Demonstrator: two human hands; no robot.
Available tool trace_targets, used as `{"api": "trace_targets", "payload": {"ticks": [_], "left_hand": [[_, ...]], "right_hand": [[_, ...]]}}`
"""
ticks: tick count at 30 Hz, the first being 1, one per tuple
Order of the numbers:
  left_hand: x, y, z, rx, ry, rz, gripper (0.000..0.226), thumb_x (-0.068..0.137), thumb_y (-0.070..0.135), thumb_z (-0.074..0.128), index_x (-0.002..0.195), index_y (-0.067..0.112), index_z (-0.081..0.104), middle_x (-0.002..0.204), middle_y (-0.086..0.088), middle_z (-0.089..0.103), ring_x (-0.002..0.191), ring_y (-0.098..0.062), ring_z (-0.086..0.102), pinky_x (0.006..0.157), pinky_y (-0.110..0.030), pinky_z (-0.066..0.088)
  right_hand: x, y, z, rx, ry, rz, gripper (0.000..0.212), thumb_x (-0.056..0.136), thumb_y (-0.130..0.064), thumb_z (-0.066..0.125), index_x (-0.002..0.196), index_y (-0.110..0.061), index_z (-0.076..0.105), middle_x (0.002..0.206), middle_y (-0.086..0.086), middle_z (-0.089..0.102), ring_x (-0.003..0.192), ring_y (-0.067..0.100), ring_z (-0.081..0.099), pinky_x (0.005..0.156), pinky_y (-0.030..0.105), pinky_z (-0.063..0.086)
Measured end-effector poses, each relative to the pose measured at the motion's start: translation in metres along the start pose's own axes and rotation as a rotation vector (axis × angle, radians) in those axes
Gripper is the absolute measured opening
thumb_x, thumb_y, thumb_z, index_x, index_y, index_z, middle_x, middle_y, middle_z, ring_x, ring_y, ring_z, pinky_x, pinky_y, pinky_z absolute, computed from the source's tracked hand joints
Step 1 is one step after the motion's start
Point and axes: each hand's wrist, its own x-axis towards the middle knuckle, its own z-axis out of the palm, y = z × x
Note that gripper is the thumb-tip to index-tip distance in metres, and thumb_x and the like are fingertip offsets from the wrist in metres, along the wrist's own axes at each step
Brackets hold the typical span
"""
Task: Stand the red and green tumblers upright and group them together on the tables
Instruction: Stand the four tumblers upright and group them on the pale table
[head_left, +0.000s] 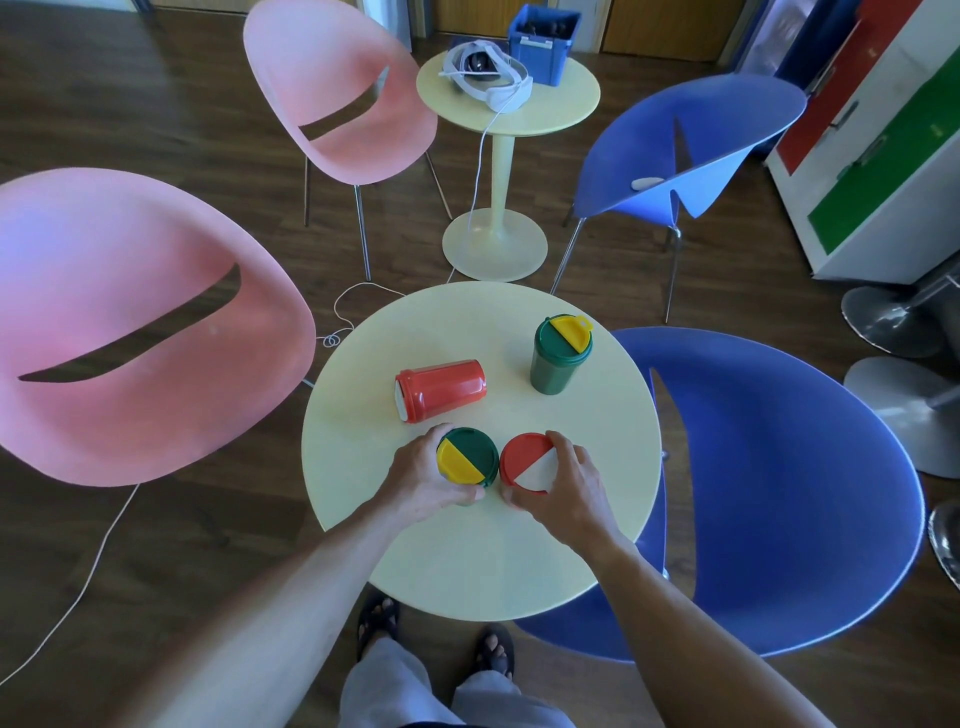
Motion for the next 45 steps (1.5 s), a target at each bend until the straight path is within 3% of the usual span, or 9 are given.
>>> {"api": "trace_targets", "payload": {"ticks": [3, 7, 9, 14, 20, 25, 28, 36, 45], "left_hand": [[0.001, 0.0, 0.0, 0.029, -0.016, 0.0, 0.095, 0.05, 0.045, 0.085, 0.134, 0.028, 0.044, 0.124, 0.009, 0.057, 0.105, -0.011, 0.055, 0.083, -0.019, 0.044], [-0.002, 0.002, 0.0, 0.071, -0.035, 0.007, 0.103, 0.049, 0.053, 0.082, 0.138, 0.027, 0.039, 0.13, 0.006, 0.053, 0.102, -0.011, 0.057, 0.086, -0.024, 0.047], [-0.002, 0.002, 0.0, 0.082, -0.034, 0.016, 0.104, 0.05, 0.052, 0.083, 0.14, 0.026, 0.037, 0.133, 0.004, 0.051, 0.102, -0.011, 0.057, 0.086, -0.023, 0.045], [-0.002, 0.002, 0.001, 0.085, -0.009, 0.005, 0.102, 0.057, 0.042, 0.085, 0.144, 0.022, 0.034, 0.141, 0.0, 0.047, 0.124, -0.016, 0.045, 0.093, -0.02, 0.036], [-0.003, 0.001, 0.001, 0.093, -0.017, 0.02, 0.1, 0.061, 0.04, 0.084, 0.145, 0.022, 0.031, 0.144, 0.001, 0.042, 0.122, -0.01, 0.043, 0.089, -0.017, 0.033], [-0.001, -0.003, -0.005, 0.079, -0.029, 0.0, 0.106, 0.061, 0.062, 0.075, 0.148, 0.026, 0.026, 0.15, 0.002, 0.037, 0.135, -0.015, 0.036, 0.107, -0.029, 0.034], [0.013, -0.001, -0.015, 0.031, 0.04, -0.068, 0.093, 0.071, 0.064, 0.067, 0.147, 0.025, 0.03, 0.148, -0.001, 0.04, 0.133, -0.021, 0.041, 0.107, -0.038, 0.037], [0.079, 0.0, -0.042, 0.194, 0.167, -0.017, 0.064, 0.081, 0.044, 0.065, 0.136, 0.02, 0.043, 0.128, -0.006, 0.051, 0.118, -0.026, 0.049, 0.095, -0.036, 0.044], [0.132, -0.037, -0.065, 0.426, -0.029, 0.002, 0.085, 0.073, 0.047, 0.072, 0.143, 0.024, 0.03, 0.148, -0.005, 0.031, 0.132, -0.031, 0.033, 0.102, -0.044, 0.04]], "right_hand": [[0.0, -0.001, 0.0, -0.006, -0.014, 0.003, 0.092, 0.069, -0.05, 0.081, 0.143, -0.027, 0.031, 0.139, 0.002, 0.041, 0.115, 0.017, 0.045, 0.053, 0.01, 0.039], [-0.003, 0.001, 0.0, -0.004, -0.016, -0.009, 0.095, 0.069, -0.053, 0.08, 0.144, -0.027, 0.028, 0.142, 0.002, 0.038, 0.12, 0.019, 0.045, 0.065, 0.011, 0.039], [-0.004, 0.001, 0.0, -0.003, -0.02, -0.01, 0.097, 0.07, -0.052, 0.08, 0.146, -0.026, 0.027, 0.143, 0.002, 0.038, 0.121, 0.019, 0.045, 0.059, 0.01, 0.038], [-0.004, -0.001, 0.0, 0.004, -0.029, -0.008, 0.097, 0.07, -0.052, 0.08, 0.146, -0.026, 0.026, 0.143, 0.002, 0.037, 0.121, 0.019, 0.044, 0.054, 0.009, 0.038], [-0.002, 0.002, 0.001, 0.017, -0.03, -0.009, 0.098, 0.068, -0.057, 0.079, 0.145, -0.027, 0.026, 0.143, 0.002, 0.038, 0.121, 0.02, 0.045, 0.08, 0.02, 0.04], [0.0, 0.004, -0.002, 0.002, -0.033, 0.007, 0.105, 0.066, -0.069, 0.072, 0.148, -0.028, 0.021, 0.148, 0.001, 0.033, 0.129, 0.023, 0.043, 0.097, 0.036, 0.043], [0.011, 0.001, -0.008, 0.01, -0.012, 0.035, 0.095, 0.073, -0.071, 0.063, 0.148, -0.028, 0.023, 0.15, 0.003, 0.03, 0.13, 0.024, 0.043, 0.099, 0.04, 0.043], [0.087, -0.025, -0.039, -0.159, 0.175, 0.057, 0.073, 0.085, -0.055, 0.06, 0.143, -0.022, 0.031, 0.146, 0.005, 0.035, 0.127, 0.029, 0.045, 0.096, 0.043, 0.045], [0.178, -0.063, -0.057, -0.325, 0.212, 0.19, 0.081, 0.081, -0.063, 0.058, 0.147, -0.031, 0.024, 0.154, 0.01, 0.022, 0.126, 0.041, 0.041, 0.092, 0.05, 0.044]]}}
